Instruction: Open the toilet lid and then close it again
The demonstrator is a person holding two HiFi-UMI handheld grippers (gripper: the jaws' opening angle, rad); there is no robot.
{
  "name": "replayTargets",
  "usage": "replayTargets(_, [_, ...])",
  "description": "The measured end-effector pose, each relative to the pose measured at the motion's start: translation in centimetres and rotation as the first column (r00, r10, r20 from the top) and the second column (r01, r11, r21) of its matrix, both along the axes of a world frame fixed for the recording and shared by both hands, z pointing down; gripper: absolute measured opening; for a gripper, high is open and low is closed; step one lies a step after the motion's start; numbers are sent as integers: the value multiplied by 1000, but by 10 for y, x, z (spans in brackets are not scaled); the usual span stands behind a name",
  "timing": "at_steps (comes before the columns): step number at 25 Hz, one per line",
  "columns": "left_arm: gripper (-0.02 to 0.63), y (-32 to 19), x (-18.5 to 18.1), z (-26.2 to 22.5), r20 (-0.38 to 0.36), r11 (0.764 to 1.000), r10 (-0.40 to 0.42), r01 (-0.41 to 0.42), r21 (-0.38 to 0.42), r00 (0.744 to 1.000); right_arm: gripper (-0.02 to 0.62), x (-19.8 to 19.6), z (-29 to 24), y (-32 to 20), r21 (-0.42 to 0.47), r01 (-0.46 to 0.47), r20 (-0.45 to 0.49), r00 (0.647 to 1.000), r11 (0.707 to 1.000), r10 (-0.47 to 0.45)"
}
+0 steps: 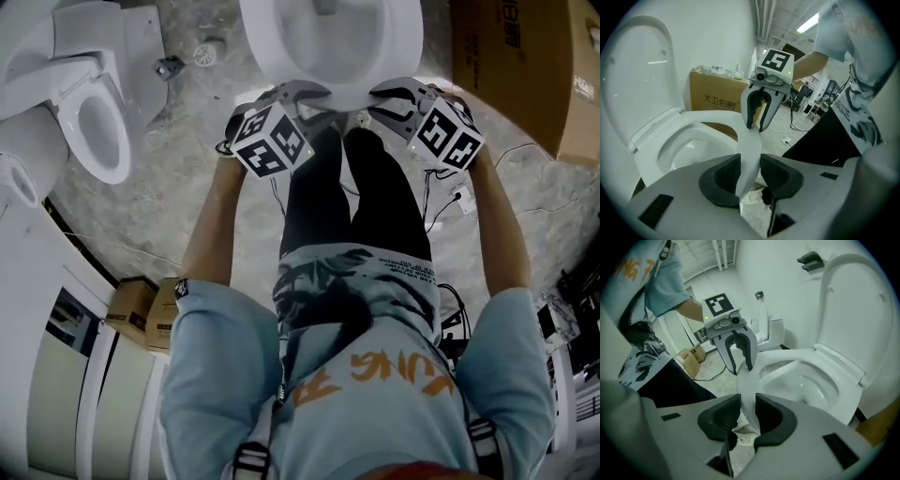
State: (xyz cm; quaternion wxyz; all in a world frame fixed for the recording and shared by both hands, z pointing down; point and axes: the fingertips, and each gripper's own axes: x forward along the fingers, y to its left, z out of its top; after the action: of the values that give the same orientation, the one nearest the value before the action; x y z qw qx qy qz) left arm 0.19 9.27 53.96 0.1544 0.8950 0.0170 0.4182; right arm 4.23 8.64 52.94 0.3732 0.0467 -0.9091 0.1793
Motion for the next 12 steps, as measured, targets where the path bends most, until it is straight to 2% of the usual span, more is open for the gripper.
replayTargets(3, [146,10,0,29,44,1000,6,-4,-29,999,100,-1,29,8,-64,-44,-6,999,997,43])
replayTargets(5, [139,15,0,46,55,998,-24,27,-56,998,92,0,47,12,-98,-77,-14,997,992,76])
replayTargets(7, [129,15,-1,61,51,992,-88,92,-89,995,72,0,63,12,-119,-117,-22,993,986,115])
replayTargets(10, [64,11,-3,83,57,973,-192,198,-122,980,40,2,86,13,-142,-183,-41,983,973,179])
replayTargets(12, [51,12,-4,99,75,962,-235,243,-127,969,26,2,102,16,-161,-225,-59,974,961,218])
